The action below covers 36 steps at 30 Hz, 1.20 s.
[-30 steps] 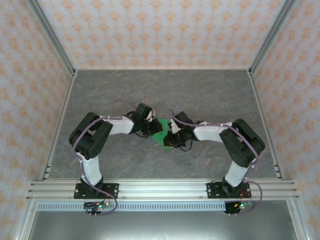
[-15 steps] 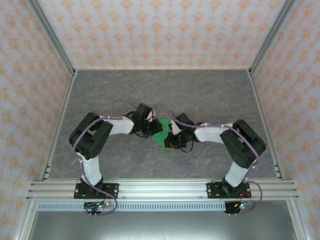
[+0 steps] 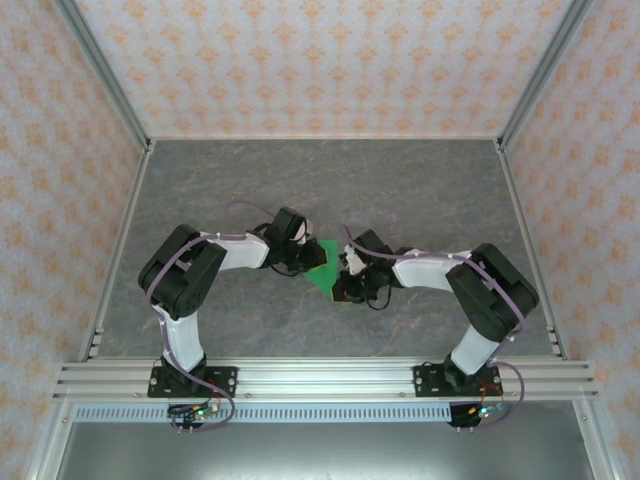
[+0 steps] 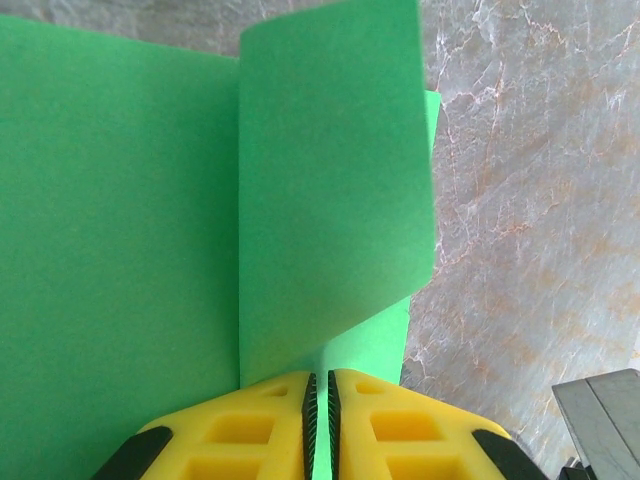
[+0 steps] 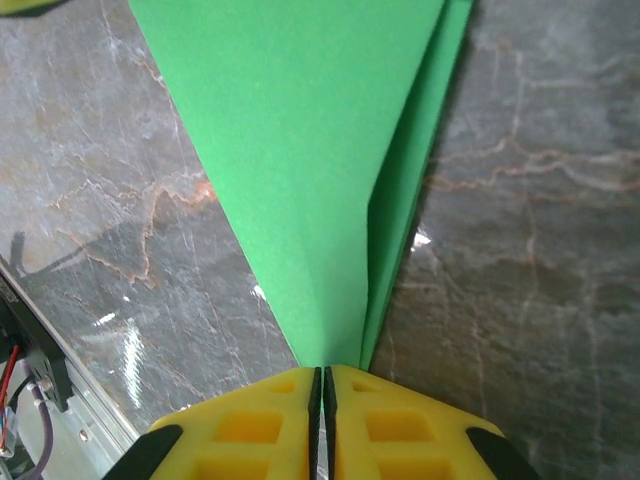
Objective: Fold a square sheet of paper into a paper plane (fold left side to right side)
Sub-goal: Fold the triangle at the center of the table.
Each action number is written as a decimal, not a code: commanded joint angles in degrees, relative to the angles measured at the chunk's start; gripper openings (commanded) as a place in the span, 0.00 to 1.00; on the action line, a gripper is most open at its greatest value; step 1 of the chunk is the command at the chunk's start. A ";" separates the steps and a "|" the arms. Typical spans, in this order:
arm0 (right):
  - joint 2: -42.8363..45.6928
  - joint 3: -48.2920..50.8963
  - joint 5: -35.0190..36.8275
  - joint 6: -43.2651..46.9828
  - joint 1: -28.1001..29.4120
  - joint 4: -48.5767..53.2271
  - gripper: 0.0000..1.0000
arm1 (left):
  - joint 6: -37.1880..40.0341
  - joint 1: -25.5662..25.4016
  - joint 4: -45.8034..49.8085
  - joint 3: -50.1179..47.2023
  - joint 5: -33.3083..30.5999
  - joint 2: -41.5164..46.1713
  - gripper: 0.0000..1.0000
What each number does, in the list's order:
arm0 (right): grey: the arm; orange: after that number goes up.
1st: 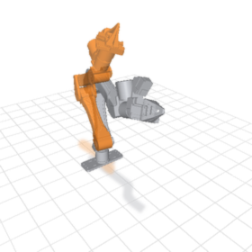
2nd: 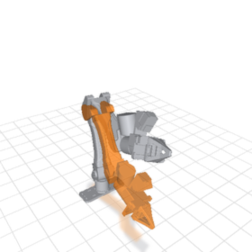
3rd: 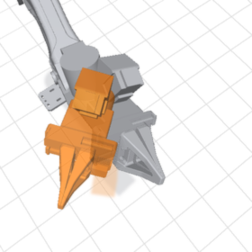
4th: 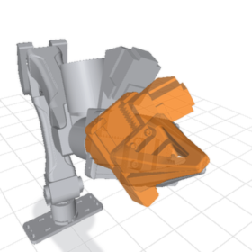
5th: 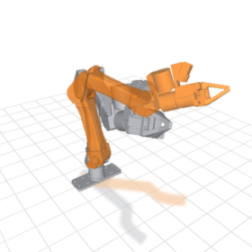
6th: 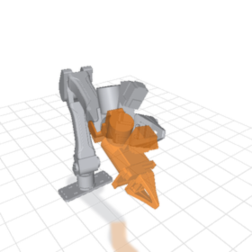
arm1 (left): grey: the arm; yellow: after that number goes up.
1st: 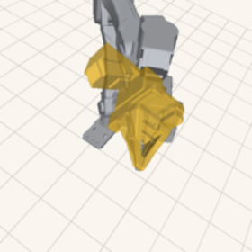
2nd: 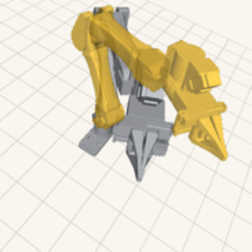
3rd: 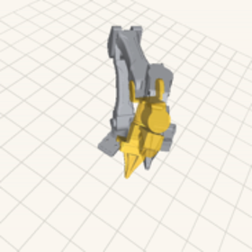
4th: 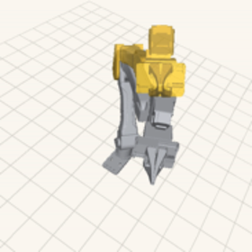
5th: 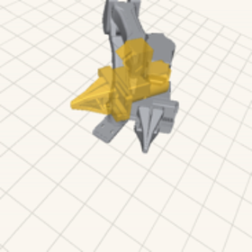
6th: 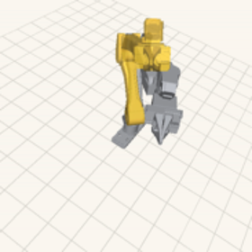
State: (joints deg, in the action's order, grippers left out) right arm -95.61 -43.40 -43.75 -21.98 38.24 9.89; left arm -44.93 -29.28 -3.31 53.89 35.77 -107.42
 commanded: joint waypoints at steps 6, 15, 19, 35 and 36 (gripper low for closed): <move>1.61 2.01 -1.12 2.18 1.11 12.04 0.15 | 1.07 0.28 5.02 -1.02 -4.22 -1.49 0.16; 10.90 -2.99 1.86 -0.41 1.05 11.63 0.14 | 1.16 0.26 5.07 -0.81 -4.11 -1.19 0.16; 9.39 -2.65 2.13 -5.17 1.05 3.06 0.13 | 1.16 0.27 5.07 -0.82 -4.12 -1.12 0.16; -2.53 -0.82 7.40 -10.05 1.05 -1.52 0.11 | 1.44 0.27 5.68 -0.99 -4.31 0.27 0.16; -3.12 -0.81 7.58 -9.54 1.05 -0.03 0.11 | 1.38 0.27 5.60 -0.98 -4.30 0.28 0.16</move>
State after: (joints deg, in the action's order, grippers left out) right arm -97.08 -45.23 -38.33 -32.14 39.00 5.93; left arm -44.91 -29.28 -3.22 53.93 35.77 -107.37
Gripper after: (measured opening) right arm 0.112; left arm 0.163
